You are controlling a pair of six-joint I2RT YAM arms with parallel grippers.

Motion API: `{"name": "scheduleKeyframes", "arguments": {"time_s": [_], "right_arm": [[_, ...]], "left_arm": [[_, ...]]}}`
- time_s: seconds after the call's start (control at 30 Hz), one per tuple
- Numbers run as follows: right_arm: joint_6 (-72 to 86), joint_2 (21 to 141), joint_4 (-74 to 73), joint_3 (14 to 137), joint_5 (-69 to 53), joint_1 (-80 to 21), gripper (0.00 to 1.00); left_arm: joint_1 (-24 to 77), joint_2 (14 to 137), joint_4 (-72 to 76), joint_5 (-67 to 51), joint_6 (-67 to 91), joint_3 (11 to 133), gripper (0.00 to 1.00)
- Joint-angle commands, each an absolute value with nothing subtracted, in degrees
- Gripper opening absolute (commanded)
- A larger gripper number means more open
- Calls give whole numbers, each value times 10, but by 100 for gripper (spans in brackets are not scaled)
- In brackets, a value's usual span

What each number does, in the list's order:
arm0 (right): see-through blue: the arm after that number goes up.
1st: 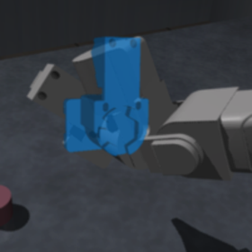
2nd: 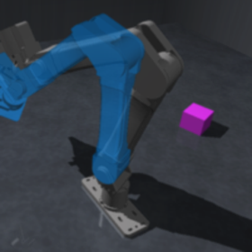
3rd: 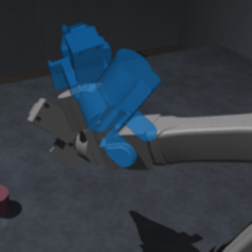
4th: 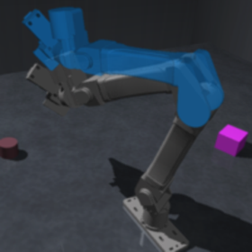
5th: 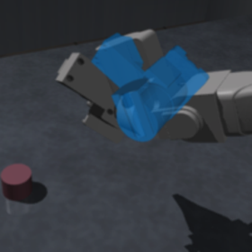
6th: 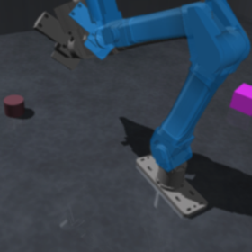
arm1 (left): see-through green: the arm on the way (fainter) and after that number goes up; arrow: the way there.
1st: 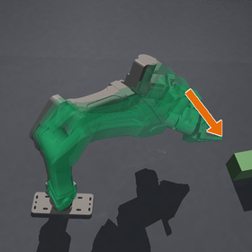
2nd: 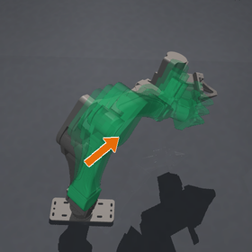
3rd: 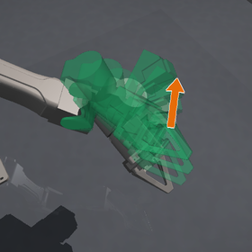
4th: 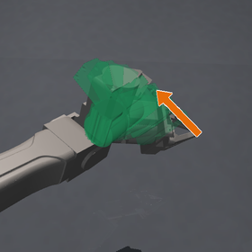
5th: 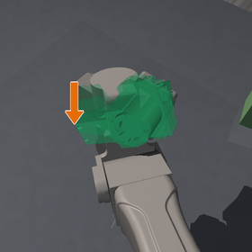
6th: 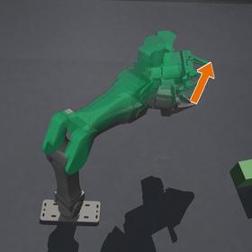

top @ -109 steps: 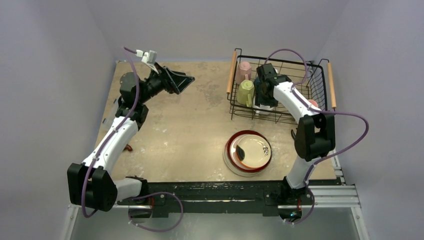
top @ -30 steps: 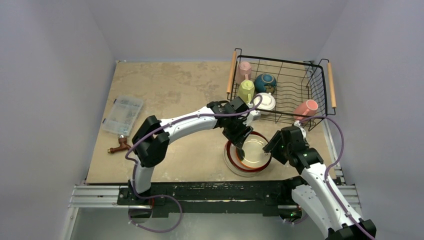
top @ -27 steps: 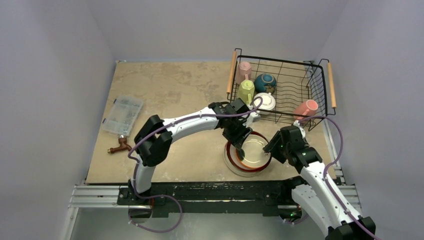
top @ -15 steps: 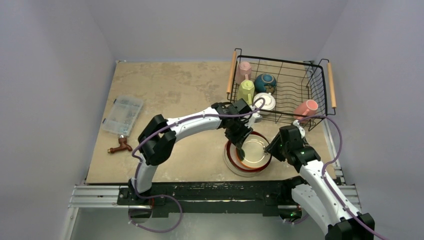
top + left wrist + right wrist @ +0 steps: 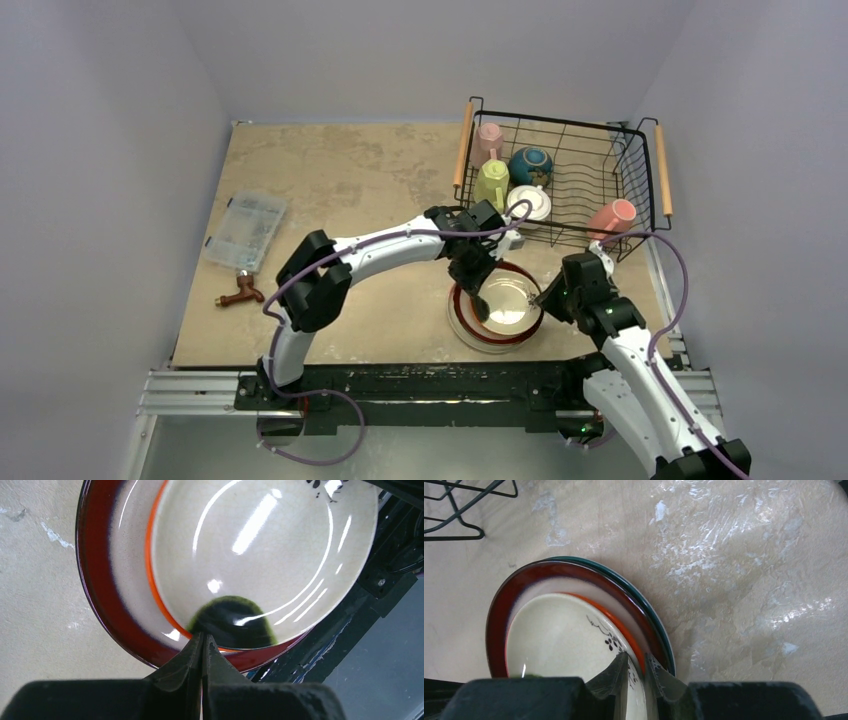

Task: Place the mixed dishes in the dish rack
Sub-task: Pick up the plate from the corner of the board.

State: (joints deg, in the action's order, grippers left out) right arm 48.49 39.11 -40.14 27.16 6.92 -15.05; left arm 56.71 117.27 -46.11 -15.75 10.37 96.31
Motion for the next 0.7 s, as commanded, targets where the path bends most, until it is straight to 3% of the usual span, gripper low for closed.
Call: {"name": "scheduleKeyframes", "arguments": {"time_s": [0.0,0.13,0.3,0.67], "right_arm": [[490,378,-389,308,59,-153,6],[488,374,-382,313,43,-153,0],[491,366,-384,319,37,-152,0],[467,345,-427,354,2,-153,0]], "left_arm": [[577,1122,-441,-171,98,984,0],[577,1116,-447,-152,96,987,1],[577,1103,-452,-140,93,987,21],[589,1016,-345,-213,45,912,49]]}}
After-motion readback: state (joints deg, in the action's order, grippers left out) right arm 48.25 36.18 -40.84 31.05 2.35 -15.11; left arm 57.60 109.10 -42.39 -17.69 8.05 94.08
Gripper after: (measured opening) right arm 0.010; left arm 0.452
